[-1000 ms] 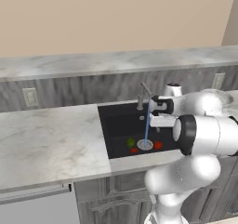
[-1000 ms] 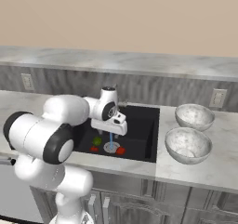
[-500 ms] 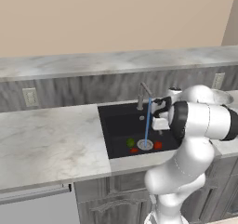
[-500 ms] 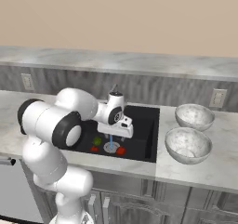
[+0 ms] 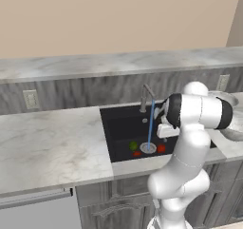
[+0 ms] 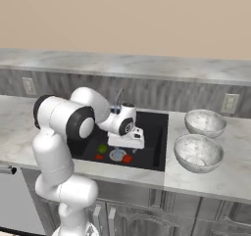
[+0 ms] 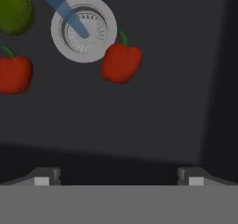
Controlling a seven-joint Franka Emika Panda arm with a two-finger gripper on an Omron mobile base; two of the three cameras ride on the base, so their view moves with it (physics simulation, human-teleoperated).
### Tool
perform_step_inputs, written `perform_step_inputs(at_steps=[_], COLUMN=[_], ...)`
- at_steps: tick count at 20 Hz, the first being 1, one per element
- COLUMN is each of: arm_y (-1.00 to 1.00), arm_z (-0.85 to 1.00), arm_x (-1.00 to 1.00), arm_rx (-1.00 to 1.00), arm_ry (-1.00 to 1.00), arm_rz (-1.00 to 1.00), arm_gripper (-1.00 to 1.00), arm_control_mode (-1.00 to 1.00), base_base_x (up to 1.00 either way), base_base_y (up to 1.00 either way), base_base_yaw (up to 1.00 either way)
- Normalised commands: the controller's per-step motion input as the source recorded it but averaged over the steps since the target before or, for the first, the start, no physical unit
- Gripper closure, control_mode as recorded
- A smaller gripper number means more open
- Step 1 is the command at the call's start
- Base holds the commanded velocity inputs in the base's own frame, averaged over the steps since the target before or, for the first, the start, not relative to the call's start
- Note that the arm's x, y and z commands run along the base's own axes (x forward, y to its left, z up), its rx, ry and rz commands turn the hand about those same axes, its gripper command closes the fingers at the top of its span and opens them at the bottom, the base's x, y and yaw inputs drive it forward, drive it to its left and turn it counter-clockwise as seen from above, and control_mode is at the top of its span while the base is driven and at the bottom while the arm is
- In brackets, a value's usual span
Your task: Pick the bell peppers from the sink and place them in one bowl. Place the lime in the other bowl. Then turn off the sink faucet.
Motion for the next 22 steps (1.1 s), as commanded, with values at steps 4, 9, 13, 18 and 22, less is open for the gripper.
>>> perform_step_inputs(at_steps=[4,9,13,18,22], arm_y=[0.00,0.00,0.00,0.01,0.08], arm_z=[-0.36,-0.41,-0.39,-0.29,-0.12], arm_x=[0.22,0.10,0.12,0.25,0.43], arm_rx=[0.00,0.02,0.05,0.08,0.05], arm_ry=[0.06,0.00,0.00,0.00,0.00], arm_rz=[0.15,0.08,0.00,0.00,0.00], arm_gripper=[-1.00,-1.00,-1.00,-1.00,-1.00], arm_control_mode=[-1.00,-1.00,-1.00,-1.00,-1.00], base_base_x=[0.00,0.00,0.00,0.00,0.00], base_base_y=[0.00,0.00,0.00,0.00,0.00], base_base_yaw=[0.00,0.00,0.00,0.00,0.00])
